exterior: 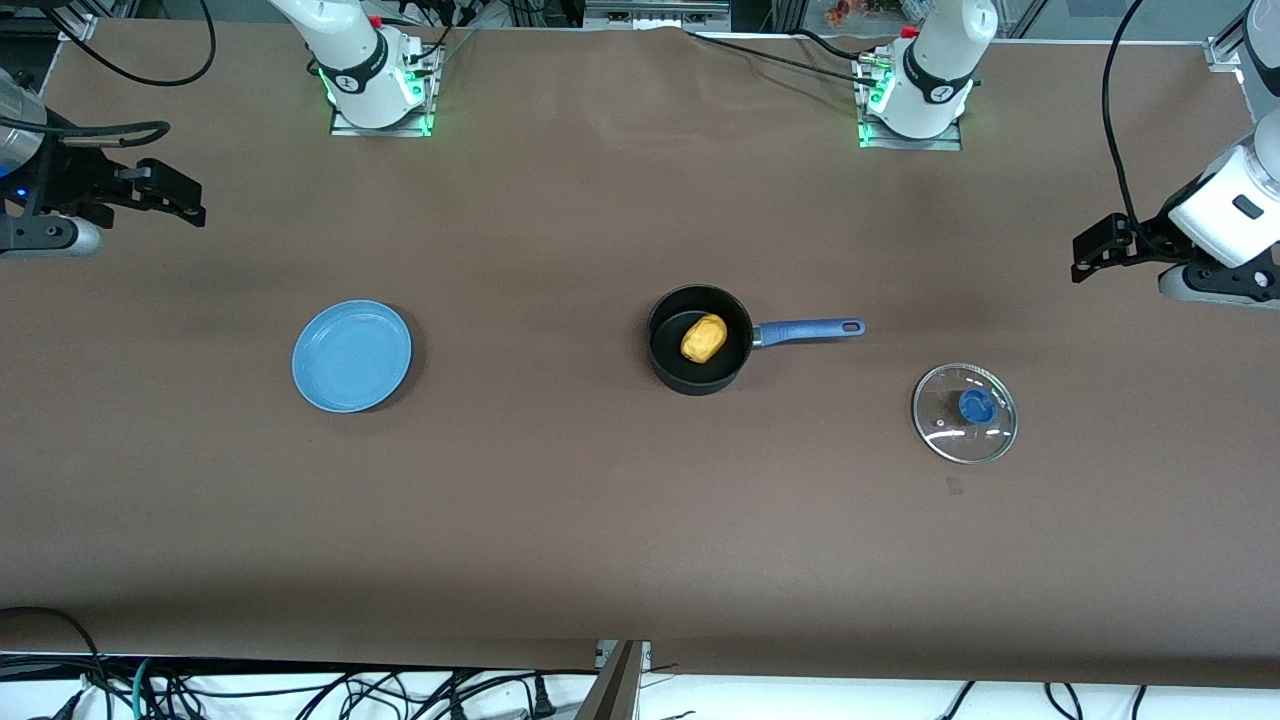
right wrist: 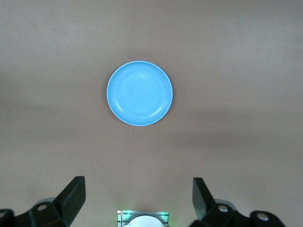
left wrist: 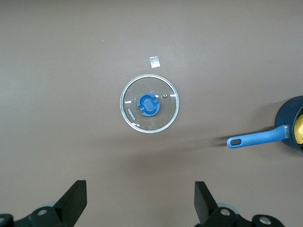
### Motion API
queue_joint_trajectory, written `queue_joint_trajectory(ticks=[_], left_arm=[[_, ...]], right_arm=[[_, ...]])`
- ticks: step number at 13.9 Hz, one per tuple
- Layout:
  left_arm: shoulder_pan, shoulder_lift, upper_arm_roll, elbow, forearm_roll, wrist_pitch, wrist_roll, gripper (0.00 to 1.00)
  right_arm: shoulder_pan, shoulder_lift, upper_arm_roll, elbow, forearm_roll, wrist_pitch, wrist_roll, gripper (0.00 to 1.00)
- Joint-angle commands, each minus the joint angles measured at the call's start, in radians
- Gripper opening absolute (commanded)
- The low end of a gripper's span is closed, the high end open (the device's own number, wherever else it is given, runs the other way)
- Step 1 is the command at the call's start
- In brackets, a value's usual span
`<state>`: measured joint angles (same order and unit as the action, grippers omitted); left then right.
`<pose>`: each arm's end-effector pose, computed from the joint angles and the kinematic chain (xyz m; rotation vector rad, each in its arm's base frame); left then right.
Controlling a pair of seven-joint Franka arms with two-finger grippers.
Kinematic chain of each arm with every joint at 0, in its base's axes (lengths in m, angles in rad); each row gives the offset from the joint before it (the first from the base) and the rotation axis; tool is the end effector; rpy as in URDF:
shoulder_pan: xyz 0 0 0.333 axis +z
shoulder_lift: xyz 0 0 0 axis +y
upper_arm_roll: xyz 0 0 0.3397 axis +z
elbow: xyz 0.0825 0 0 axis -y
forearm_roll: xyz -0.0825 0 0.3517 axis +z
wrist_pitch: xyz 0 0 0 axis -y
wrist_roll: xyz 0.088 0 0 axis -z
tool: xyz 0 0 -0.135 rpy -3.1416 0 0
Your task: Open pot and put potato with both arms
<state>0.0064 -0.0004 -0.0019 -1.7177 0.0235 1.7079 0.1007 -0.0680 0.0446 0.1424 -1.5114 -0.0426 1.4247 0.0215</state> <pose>0.5291 0.0052 0.5672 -3.1150 0.1551 0.0165 0.5166 0.0304 0.6113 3.0918 0.0769 -0.1997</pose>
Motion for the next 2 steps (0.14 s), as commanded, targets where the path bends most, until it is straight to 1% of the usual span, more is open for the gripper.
queue_joint_trajectory(ticks=[1, 2], left_arm=[[-0.005, -0.007, 0.008, 0.004, -0.013, 0.012, 0.011, 1.00], [-0.002, -0.007, 0.010, 0.004, -0.016, 0.009, 0.016, 1.00]], right_arm=[[-0.009, 0.000, 0.000, 0.010, 0.018, -0.007, -0.020, 1.00], [-0.009, 0.001, 0.000, 0.011, 0.018, -0.007, -0.020, 1.00]])
